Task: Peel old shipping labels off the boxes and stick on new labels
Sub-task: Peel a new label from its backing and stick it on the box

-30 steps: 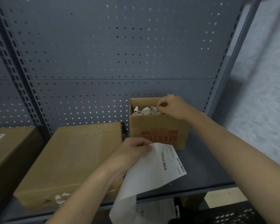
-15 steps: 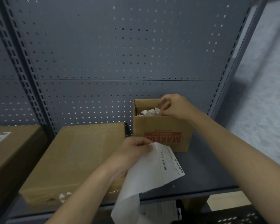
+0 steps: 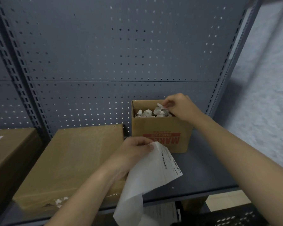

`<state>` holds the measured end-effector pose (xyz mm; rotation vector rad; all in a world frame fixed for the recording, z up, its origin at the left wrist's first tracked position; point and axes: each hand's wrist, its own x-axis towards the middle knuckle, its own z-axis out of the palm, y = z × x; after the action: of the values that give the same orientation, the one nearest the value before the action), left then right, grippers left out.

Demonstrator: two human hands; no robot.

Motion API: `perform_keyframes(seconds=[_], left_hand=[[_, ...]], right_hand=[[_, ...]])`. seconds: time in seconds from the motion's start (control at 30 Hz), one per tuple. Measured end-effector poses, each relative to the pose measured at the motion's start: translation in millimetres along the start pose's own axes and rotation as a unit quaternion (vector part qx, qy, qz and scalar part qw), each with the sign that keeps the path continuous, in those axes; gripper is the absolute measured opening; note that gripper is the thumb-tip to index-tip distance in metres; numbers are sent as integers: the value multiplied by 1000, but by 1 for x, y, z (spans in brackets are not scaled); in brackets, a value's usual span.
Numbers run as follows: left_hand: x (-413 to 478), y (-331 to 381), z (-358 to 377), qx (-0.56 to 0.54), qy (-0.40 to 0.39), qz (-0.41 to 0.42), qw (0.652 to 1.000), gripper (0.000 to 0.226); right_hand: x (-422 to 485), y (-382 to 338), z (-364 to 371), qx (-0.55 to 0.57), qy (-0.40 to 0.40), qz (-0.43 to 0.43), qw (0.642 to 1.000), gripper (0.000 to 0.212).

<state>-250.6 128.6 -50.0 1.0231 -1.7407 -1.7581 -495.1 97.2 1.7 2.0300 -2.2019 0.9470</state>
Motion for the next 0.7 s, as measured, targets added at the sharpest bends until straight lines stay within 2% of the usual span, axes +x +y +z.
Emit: perform_keyframes(seconds=[0.07,0.23,0.37,0.53,0.7], left_hand=[[1,0,0,-3,-9,4,1000,15],[3,2,4,13,-15,9,1000,16],[5,4,8,20,-13,5,1000,16],[6,5,10,27,-7,8,1000,18],[6,6,12,33,-10,8,999,19]], right_hand=[[-2,2,-1,-8,-16,1,1000,30],[-5,3,-4,-12,-16,-6,1000,19],[-6,1,-8,-42,-39,-6,998,29],[-4,4,-10,-25,-24,7,999,6],[-3,5,-7,-32,10,21,999,4]])
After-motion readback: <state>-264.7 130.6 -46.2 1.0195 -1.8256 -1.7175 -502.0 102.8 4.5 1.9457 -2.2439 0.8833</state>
